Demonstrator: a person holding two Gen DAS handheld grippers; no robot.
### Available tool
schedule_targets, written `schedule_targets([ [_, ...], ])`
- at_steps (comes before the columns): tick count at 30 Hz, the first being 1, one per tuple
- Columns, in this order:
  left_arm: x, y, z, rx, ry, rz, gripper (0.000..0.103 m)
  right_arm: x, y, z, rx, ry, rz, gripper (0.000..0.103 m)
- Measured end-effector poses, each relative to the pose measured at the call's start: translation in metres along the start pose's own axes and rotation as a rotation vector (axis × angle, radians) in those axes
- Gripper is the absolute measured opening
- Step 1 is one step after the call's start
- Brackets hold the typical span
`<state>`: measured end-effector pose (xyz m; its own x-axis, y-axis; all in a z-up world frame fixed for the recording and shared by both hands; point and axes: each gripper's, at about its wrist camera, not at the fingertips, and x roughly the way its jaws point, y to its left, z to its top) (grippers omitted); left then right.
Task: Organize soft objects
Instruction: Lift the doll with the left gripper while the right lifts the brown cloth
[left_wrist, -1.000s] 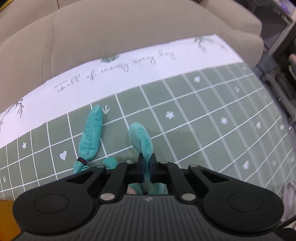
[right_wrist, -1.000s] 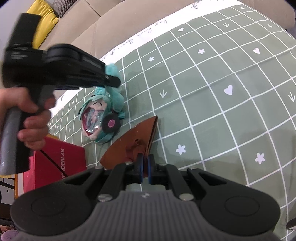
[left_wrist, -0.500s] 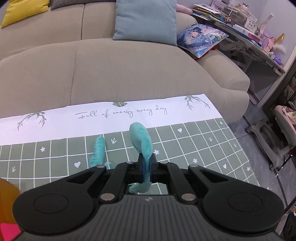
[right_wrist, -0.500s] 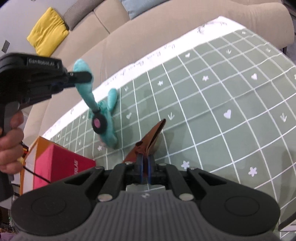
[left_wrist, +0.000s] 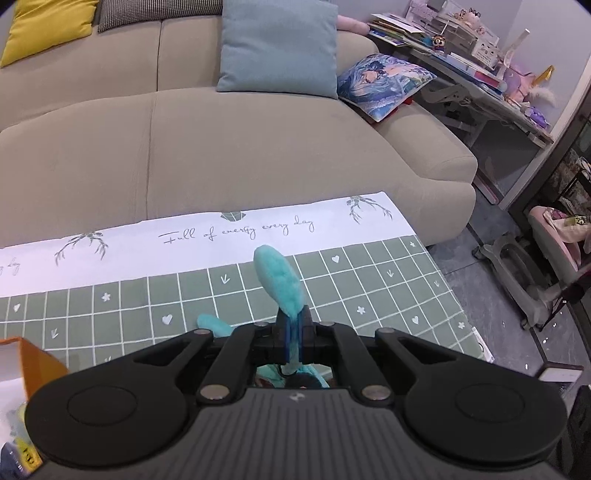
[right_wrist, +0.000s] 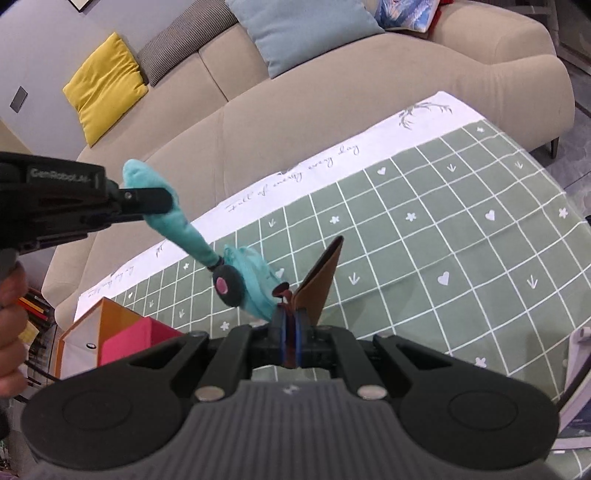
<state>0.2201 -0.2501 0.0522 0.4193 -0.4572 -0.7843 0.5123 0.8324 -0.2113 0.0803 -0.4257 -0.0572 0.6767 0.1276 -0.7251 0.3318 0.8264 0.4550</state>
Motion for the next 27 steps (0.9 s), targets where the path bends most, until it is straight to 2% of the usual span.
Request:
schedule_targets([
  [2, -0.012, -0.001, 0.002, -0.015, 0.007, -0.013, 0.003, -0.008, 0.009, 0.001, -0.013, -0.013, -0.004, 0.001],
  [6, -0.040, -0.001, 0.009, -0.024, -0.029, -0.011, 0.003, -0.026, 0.030, 0.004, -0.041, -0.033, 0.003, 0.001],
  [13, -0.107, 0.014, 0.019, -0.050, -0.089, -0.015, 0.003, -0.060, 0.088, 0.016, -0.129, -0.076, 0.035, 0.001],
  [18, -0.169, 0.050, 0.020, -0.104, -0.151, -0.013, 0.003, -0.075, 0.148, 0.015, -0.189, -0.090, 0.123, 0.001],
  [22, -0.218, 0.086, 0.007, -0.124, -0.194, 0.045, 0.003, -0.074, 0.201, 0.006, -0.272, -0.071, 0.181, 0.001],
  [27, -0.254, 0.124, -0.019, -0.145, -0.209, 0.109, 0.003, -0.061, 0.261, -0.016, -0.348, -0.041, 0.234, 0.001],
])
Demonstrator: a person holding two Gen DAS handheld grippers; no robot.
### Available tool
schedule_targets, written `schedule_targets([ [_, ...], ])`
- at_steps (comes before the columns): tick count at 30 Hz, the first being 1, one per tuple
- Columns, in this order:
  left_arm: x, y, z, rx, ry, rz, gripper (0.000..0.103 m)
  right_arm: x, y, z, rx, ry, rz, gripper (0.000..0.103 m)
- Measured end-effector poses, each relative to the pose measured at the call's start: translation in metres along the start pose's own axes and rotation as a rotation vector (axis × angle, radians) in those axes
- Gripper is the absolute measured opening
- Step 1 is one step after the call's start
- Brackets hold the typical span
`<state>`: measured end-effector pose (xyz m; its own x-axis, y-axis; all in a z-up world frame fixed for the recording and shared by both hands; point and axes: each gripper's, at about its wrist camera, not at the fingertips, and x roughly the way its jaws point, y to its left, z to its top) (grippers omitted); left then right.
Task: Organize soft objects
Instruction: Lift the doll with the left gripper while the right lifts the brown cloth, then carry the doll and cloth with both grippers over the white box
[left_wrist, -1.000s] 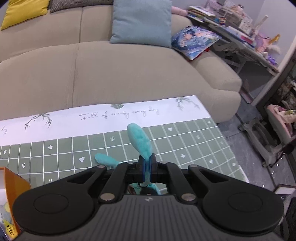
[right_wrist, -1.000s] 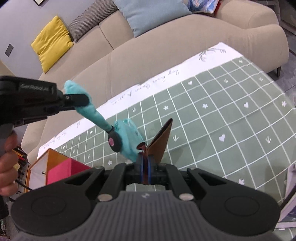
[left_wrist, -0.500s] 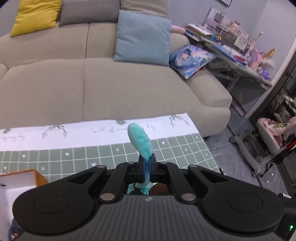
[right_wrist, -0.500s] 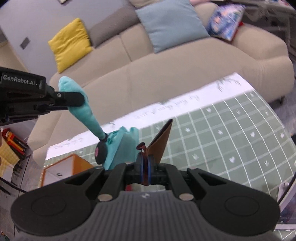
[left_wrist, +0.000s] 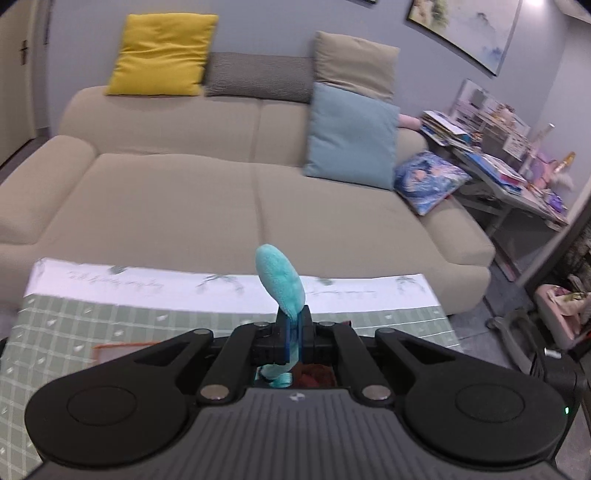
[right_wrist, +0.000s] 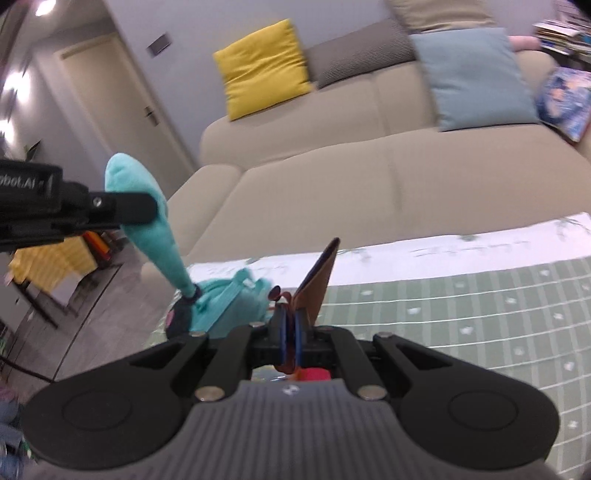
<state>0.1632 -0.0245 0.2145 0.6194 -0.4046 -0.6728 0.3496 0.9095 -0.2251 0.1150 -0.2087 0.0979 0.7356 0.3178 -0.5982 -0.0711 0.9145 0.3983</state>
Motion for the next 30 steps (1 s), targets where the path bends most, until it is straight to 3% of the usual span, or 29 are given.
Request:
schedule_targets([
  [7, -0.001, 0.062, -0.033, -0.073, 0.039, 0.036, 0.003, 0.054, 0.071, -0.019, -0.102, 0.103, 0.058, 0.001],
  [11, 0.012, 0.092, -0.059, -0.112, 0.088, 0.035, 0.003, 0.093, 0.098, -0.036, -0.233, 0.180, 0.005, 0.001],
  [21, 0.040, 0.145, -0.122, -0.180, 0.153, 0.046, 0.003, 0.171, 0.107, -0.067, -0.342, 0.322, -0.060, 0.001],
  [26, 0.049, 0.158, -0.136, -0.211, 0.164, 0.026, 0.003, 0.196, 0.091, -0.063, -0.321, 0.352, -0.051, 0.001],
  [30, 0.049, 0.169, -0.139, -0.263, 0.162, 0.007, 0.003, 0.209, 0.088, -0.053, -0.334, 0.373, 0.014, 0.001],
])
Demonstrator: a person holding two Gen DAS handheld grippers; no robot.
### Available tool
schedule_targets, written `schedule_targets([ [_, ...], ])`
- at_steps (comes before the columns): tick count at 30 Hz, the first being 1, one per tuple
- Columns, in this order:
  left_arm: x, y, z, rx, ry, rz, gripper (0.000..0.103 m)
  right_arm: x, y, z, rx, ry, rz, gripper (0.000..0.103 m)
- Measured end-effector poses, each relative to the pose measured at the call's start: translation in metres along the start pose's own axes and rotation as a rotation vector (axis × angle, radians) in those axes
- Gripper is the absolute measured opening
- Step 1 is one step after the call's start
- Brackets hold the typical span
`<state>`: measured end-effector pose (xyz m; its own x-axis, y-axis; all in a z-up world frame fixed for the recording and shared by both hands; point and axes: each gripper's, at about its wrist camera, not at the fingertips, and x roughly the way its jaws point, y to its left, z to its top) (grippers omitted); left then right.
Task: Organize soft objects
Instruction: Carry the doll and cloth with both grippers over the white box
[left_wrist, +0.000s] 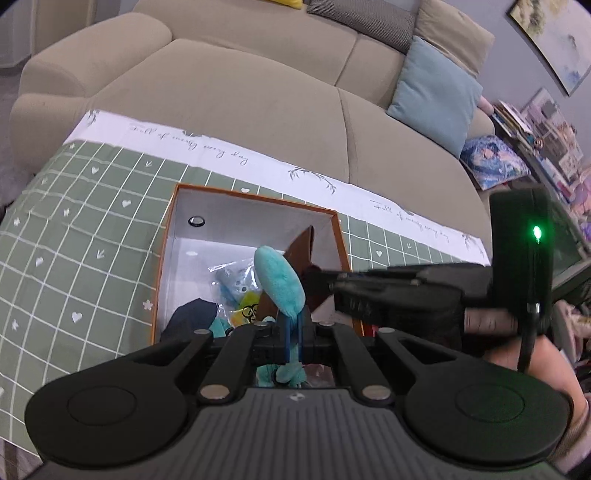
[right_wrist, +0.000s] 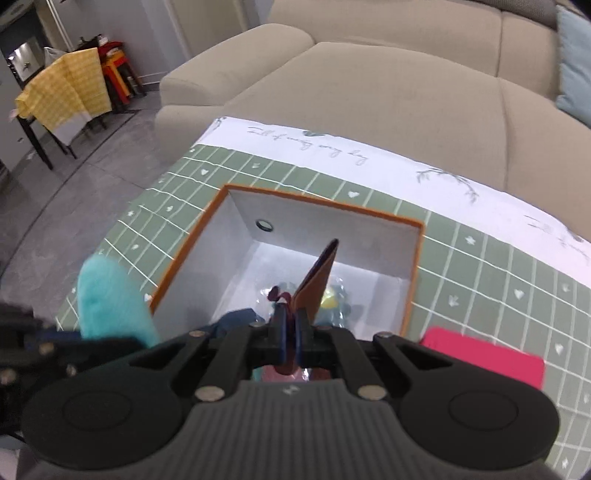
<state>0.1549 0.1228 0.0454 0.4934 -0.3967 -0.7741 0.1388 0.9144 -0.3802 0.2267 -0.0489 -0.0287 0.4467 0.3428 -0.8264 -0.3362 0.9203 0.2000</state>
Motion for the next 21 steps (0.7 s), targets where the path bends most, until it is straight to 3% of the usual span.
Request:
schedule_targets([
  [5, -0.007, 0.012, 0.012, -0.043, -0.025, -0.023, 0.003, 0.013, -0.007, 0.027, 0.001, -0.007, 0.001, 0.001],
  [11, -0.022, 0.006, 0.051, -0.013, -0.102, -0.023, 0.003, 0.031, -0.005, 0.044, -0.011, 0.021, -0.058, 0.001],
  [17, -0.018, -0.003, 0.083, 0.045, -0.160, 0.006, 0.003, 0.052, -0.008, 0.047, -0.072, 0.083, -0.195, 0.001],
  [21, 0.005, -0.003, 0.087, 0.064, -0.131, 0.054, 0.003, 0.073, -0.008, 0.041, -0.122, 0.153, -0.256, 0.001],
])
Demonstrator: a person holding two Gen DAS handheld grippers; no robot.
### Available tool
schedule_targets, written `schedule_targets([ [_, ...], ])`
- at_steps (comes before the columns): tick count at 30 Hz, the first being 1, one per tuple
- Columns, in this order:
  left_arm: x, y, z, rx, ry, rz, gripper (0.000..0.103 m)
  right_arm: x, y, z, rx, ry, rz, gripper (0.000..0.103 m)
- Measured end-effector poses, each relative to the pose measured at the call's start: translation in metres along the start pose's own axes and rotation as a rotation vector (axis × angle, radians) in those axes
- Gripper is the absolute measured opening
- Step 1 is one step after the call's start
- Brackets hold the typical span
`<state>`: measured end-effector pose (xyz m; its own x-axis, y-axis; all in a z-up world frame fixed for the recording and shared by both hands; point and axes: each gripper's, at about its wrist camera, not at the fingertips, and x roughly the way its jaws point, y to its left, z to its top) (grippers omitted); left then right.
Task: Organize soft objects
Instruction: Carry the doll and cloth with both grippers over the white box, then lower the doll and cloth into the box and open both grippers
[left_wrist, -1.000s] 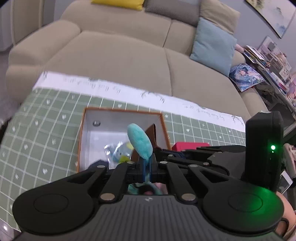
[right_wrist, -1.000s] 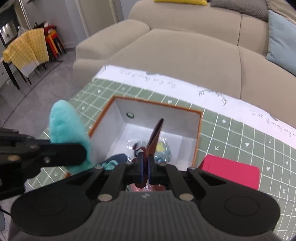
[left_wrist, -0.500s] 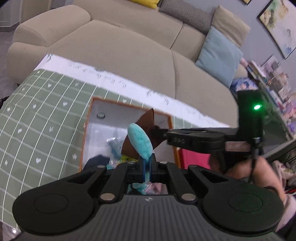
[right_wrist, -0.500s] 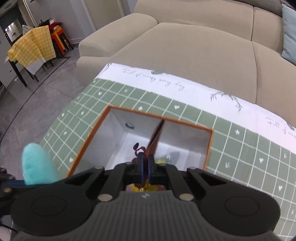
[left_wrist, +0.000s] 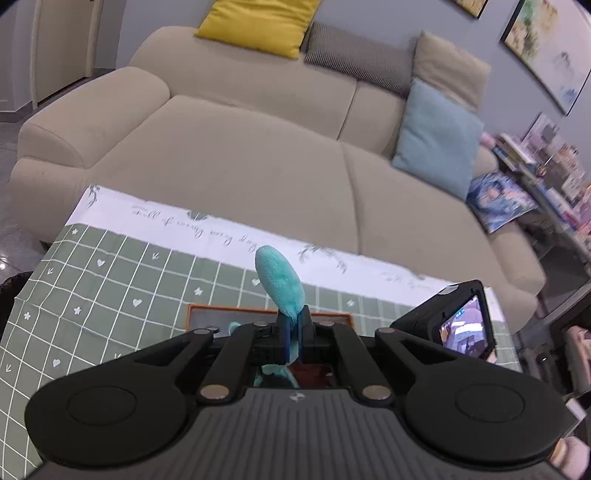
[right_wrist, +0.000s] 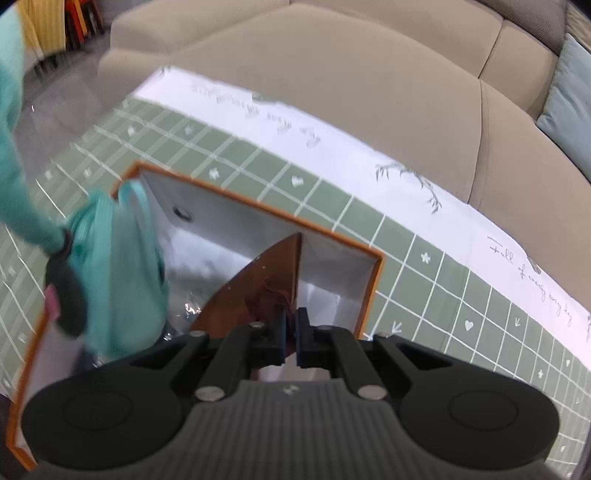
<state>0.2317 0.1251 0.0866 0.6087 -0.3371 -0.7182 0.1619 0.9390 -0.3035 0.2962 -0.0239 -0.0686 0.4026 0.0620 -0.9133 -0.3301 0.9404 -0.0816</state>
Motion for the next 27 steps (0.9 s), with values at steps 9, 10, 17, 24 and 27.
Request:
schedule_targets([
  [9, 0.041, 0.017, -0.019, -0.010, 0.083, 0.070, 0.003, 0.040, 0.008, -0.005, -0.043, 0.052, -0.069, 0.004],
  [10, 0.043, 0.018, -0.019, -0.004, 0.088, 0.072, 0.003, 0.042, 0.008, -0.005, -0.042, 0.055, -0.073, 0.005],
  [17, 0.045, 0.019, -0.012, -0.001, 0.092, 0.084, 0.003, 0.040, 0.006, -0.005, -0.044, 0.045, -0.060, 0.017],
  [24, 0.046, 0.022, -0.009, 0.003, 0.105, 0.085, 0.003, 0.007, -0.010, -0.001, 0.075, -0.006, 0.120, 0.053],
  [27, 0.049, 0.025, -0.008, 0.004, 0.127, 0.082, 0.003, -0.016, -0.021, -0.003, 0.099, -0.051, 0.176, 0.053],
])
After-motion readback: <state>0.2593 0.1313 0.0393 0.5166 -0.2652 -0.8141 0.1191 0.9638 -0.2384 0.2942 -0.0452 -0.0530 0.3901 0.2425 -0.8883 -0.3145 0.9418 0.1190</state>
